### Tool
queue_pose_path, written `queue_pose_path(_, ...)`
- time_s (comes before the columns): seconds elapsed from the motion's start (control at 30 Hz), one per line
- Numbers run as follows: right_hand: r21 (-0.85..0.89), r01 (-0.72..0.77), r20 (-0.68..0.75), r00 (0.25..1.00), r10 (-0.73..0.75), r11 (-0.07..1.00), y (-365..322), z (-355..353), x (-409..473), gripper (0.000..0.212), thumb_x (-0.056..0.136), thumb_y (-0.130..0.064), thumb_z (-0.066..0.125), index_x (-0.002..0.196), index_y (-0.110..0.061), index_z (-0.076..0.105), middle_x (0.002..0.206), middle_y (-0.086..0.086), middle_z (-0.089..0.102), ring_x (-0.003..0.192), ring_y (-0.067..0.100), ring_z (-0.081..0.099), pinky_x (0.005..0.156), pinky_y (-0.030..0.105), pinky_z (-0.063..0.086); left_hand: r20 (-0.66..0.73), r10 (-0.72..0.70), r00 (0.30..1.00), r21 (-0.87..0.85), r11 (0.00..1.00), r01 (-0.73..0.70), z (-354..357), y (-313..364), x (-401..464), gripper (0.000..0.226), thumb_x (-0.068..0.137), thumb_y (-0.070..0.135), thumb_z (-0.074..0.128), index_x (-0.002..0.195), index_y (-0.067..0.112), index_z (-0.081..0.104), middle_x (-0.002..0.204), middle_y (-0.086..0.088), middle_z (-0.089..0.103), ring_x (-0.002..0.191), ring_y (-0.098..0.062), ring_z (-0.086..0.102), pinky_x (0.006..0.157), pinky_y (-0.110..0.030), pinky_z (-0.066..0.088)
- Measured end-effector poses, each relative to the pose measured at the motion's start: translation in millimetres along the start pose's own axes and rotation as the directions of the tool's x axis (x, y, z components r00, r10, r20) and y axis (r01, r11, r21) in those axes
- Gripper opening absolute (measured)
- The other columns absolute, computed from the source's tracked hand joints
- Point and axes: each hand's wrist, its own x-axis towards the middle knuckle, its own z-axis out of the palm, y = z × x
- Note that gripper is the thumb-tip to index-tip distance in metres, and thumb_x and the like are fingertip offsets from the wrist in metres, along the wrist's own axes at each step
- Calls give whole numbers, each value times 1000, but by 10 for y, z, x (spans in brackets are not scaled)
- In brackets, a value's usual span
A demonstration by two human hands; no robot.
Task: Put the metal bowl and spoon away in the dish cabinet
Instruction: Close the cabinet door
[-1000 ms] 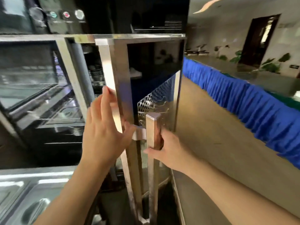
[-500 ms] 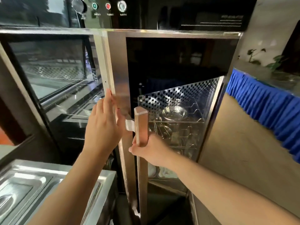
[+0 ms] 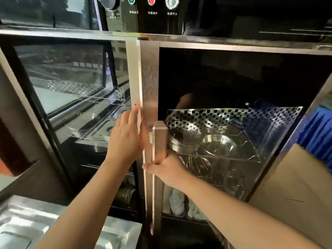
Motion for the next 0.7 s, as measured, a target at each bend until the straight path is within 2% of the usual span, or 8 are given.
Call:
queue_pose_path(0.1, -1, 24, -59, 998, -24, 1000, 6, 45, 260, 40, 77, -34, 81, 57, -33, 46, 43, -22, 52, 43, -6, 47, 54, 22, 37, 12, -9, 1000, -8, 1000, 9, 167, -222, 151, 57, 103, 47, 43, 150, 16, 36, 140, -11, 53, 125, -27, 51, 99, -44, 48)
queue_pose_path(0.2, -16, 35, -103, 994, -37, 999, 14, 82, 504, 33, 75, -37, 81, 64, -35, 50, 52, -19, 56, 58, 2, 56, 57, 20, 42, 40, -14, 999, -1, 1000, 14, 354, -474, 266, 62, 102, 54, 40, 153, 18, 31, 152, -10, 44, 138, -28, 41, 109, -48, 42)
queue_pose_path(0.3, 2, 54, -111, 992, -54, 999, 19, 102, 704, 30, 78, -36, 79, 70, -36, 51, 64, -14, 56, 70, 11, 62, 64, 25, 47, 97, -13, 995, 68, 998, 6, 570, -730, 337, 70, 101, 61, 32, 159, 23, 19, 166, -9, 23, 155, -29, 13, 121, -51, 21)
queue_pose_path(0.4, -4, 76, -142, 987, -76, 997, 34, 96, 842, 26, 80, -33, 77, 70, -34, 53, 63, -10, 58, 67, 13, 64, 65, 30, 53, 138, 5, 990, 129, 991, -23, 787, -911, 372, 73, 101, 62, 28, 161, 25, 10, 171, -7, 6, 156, -26, -7, 124, -56, 11)
queue_pose_path(0.47, -9, 71, -166, 983, -72, 997, 51, 107, 917, 22, 80, -32, 74, 71, -33, 54, 60, -9, 58, 64, 13, 64, 67, 34, 58, 167, 9, 986, 155, 987, -35, 909, -995, 387, 74, 101, 62, 26, 162, 26, 5, 171, -6, -1, 155, -27, -12, 123, -59, 10)
queue_pose_path(0.57, -21, 92, -211, 973, -95, 995, 93, 130, 1043, 23, 82, -29, 72, 72, -34, 52, 52, -15, 56, 56, 10, 61, 63, 32, 58, 177, 2, 984, 186, 982, -35, 1071, -1089, 400, 74, 101, 62, 25, 162, 28, 0, 171, -5, -7, 155, -28, -15, 123, -61, 9)
queue_pose_path(0.63, -15, 98, -241, 965, -99, 995, 120, 137, 1129, 14, 82, -28, 72, 80, -26, 58, 52, -15, 55, 57, 11, 62, 62, 35, 59, 160, 12, 987, 190, 981, -43, 1149, -1125, 401, 75, 101, 60, 27, 162, 27, 0, 171, -7, -6, 155, -30, -15, 123, -61, 9)
queue_pose_path(0.7, -4, 109, -266, 958, -107, 994, 130, 145, 1214, 17, 80, -28, 71, 92, -18, 66, 54, -13, 58, 58, 13, 65, 62, 39, 61, 140, 24, 990, 190, 981, -50, 1212, -1148, 403, 77, 100, 61, 29, 162, 25, 1, 171, -10, -4, 155, -32, -14, 122, -61, 10)
